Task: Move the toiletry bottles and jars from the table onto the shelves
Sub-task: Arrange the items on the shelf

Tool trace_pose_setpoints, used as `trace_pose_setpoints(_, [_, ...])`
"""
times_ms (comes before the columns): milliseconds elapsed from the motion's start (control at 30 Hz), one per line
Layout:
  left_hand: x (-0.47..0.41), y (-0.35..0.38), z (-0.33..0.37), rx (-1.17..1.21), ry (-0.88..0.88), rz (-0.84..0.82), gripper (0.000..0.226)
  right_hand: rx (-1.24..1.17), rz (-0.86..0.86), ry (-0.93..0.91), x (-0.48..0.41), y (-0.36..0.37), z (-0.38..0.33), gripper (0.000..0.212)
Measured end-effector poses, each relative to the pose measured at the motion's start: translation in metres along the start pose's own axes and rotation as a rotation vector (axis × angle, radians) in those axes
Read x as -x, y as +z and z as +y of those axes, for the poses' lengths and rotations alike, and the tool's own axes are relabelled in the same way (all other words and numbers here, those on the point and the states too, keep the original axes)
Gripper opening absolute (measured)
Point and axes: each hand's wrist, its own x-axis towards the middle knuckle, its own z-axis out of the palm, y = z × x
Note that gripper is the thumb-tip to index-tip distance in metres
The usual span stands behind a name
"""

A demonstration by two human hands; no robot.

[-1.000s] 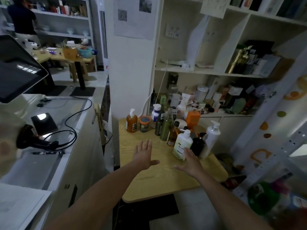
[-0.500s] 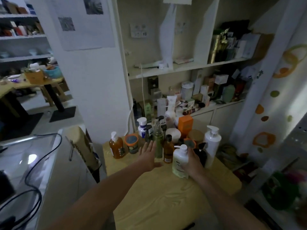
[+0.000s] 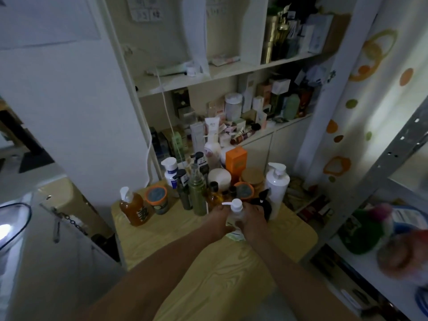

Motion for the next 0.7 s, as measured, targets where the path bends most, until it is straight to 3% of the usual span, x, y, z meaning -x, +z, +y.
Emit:
trace_pose_setpoints(167, [-0.001, 0.003, -0.003, -0.07, -0.017, 0.008, 0.069, -0.098, -0.005, -0.049, 0.009, -0.007, 0.0, 0.053])
trace_pose_setpoints(300, [0.008, 0.004, -0.001, -0.083, -0.026, 0.033, 0.063, -0.292, -0.038, 0.019, 0.026, -0.016, -0.005, 0.042])
trace_pose_setpoints(433, [0.019, 0.003, 0.006, -0.059, -0.01, 0.022, 0.059, -0.345, -0.068, 0.041, 0.046, -0.025, -0.004, 0.053])
trace_pose_setpoints(567, [0.04, 0.003, 0.019, 0.06, -0.014, 0.038, 0.064, -0.405, -0.085, 0.062, 0.073, -0.041, 0.001, 0.055])
trace_pose_setpoints(700, [0.07, 0.008, 0.041, 0.331, 0.0, -0.042, 0.074, -0.473, -0.061, 0.079, 0.105, -0.069, 0.008, 0.056])
